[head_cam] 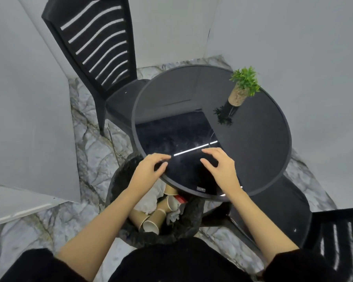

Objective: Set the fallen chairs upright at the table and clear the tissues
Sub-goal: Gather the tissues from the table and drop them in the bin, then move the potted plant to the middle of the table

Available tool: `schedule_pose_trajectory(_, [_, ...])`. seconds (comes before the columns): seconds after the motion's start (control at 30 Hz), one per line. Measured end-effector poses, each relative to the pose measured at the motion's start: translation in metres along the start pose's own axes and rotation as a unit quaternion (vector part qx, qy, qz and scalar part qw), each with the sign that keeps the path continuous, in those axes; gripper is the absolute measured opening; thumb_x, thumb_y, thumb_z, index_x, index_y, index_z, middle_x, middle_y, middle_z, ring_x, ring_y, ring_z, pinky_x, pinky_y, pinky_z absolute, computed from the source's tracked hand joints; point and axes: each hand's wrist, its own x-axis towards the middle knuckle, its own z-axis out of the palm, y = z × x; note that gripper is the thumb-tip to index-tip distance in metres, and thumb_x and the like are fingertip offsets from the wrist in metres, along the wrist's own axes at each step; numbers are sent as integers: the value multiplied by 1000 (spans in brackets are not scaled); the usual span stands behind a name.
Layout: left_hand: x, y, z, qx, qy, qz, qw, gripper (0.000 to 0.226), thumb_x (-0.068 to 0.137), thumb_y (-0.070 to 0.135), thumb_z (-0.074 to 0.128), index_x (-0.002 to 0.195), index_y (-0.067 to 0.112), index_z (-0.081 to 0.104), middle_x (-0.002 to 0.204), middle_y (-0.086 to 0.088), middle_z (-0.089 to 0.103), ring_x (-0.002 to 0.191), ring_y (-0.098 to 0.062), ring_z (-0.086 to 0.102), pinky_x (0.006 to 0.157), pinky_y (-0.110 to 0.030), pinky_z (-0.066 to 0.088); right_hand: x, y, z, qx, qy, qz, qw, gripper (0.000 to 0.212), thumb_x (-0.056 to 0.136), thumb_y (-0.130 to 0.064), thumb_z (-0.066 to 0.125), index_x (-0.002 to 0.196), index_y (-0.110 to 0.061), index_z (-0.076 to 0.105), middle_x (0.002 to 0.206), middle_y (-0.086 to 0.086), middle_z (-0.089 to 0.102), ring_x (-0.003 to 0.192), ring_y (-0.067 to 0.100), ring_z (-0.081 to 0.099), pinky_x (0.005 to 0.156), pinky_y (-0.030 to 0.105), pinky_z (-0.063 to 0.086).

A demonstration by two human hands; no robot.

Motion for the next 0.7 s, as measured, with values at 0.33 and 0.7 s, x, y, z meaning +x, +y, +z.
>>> schedule_pose_trajectory(0.33, [75,20,57,121,-51,-21,991,48,92,20,51,138,13,38,154,-5,29,144,-22,18,116,-38,22,60,44,-38,-54,-54,52,996,46,86,-17,65,129,-16,50,130,2,54,122,17,49,101,25,33])
schedule_pose_trajectory(0.7, [79,10,77,209,-21,-38,977,51,93,20,43,141,10,32,154,-5,29,144,-19,20,116,-32,16,151,90,-59,-34,30,144,989,54,87,-13,64,136,-7,42,138,13,47,127,23,45,97,15,28])
